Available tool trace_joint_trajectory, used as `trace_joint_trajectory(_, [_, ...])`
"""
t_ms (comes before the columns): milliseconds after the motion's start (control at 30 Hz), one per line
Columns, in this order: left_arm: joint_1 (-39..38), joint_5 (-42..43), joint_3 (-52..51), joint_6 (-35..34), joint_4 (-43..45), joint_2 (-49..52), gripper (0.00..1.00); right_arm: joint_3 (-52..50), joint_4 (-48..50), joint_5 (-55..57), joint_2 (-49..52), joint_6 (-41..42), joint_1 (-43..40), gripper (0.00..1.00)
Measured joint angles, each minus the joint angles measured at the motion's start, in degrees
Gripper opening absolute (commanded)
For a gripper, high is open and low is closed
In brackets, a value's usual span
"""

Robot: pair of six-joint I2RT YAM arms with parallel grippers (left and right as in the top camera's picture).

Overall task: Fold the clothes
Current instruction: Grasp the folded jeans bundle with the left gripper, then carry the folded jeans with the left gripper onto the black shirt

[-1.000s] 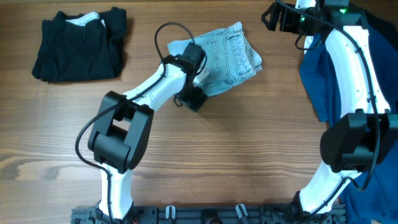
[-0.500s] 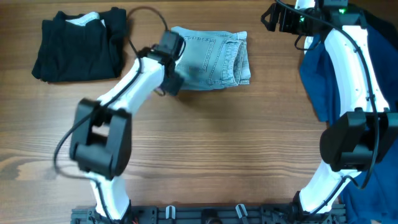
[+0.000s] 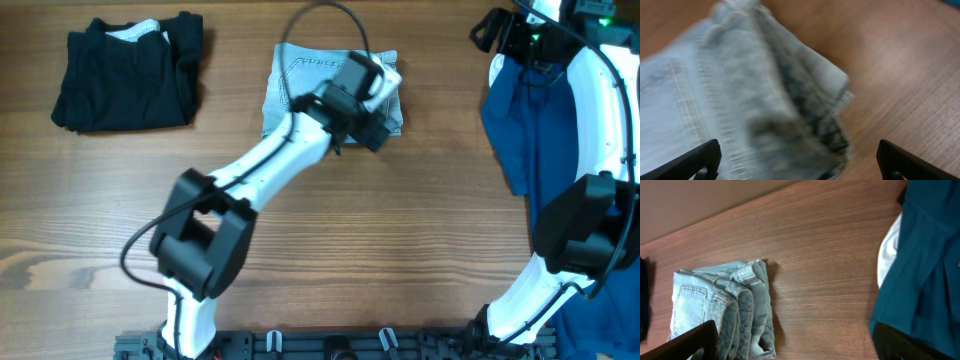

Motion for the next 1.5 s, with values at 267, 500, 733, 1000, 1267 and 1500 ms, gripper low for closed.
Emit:
trace_joint_trajectory(267, [-5.40, -6.14, -0.04, 0.46, 5.51, 5.86, 1.00, 0.00, -1.64, 0.00, 0.07, -0.02, -0.15, 1.00])
trace_joint_trajectory(500, [-5.16, -10.71, -0.13, 0.85, 13.88, 10.40, 1.00, 0.00, -2.16, 0.00, 0.07, -0.02, -0.15, 1.00])
trace_joint_trajectory(733, [-4.92, -11.34, -0.07, 0.85, 18.73, 14.08, 0.99, 0.00, -2.54, 0.00, 0.07, -0.02, -0.15, 1.00])
trace_joint_trajectory(1000, [-4.17, -11.80, 0.87, 1.25, 18.27, 15.15, 0.04, 0.00, -2.56, 0.00, 0.07, -0.02, -0.15, 1.00])
trace_joint_trajectory(1267, [-4.70, -18.82, 1.64, 1.49, 14.10, 14.60, 0.04, 0.00, -2.95, 0.00, 0.07, -0.02, -0.15, 1.00])
trace_joint_trajectory(1500, [1.42, -25.79, -1.01, 1.31, 8.55, 0.26, 0.04, 0.00, -3.13, -0.02, 0.07, -0.02, -0.15, 1.00])
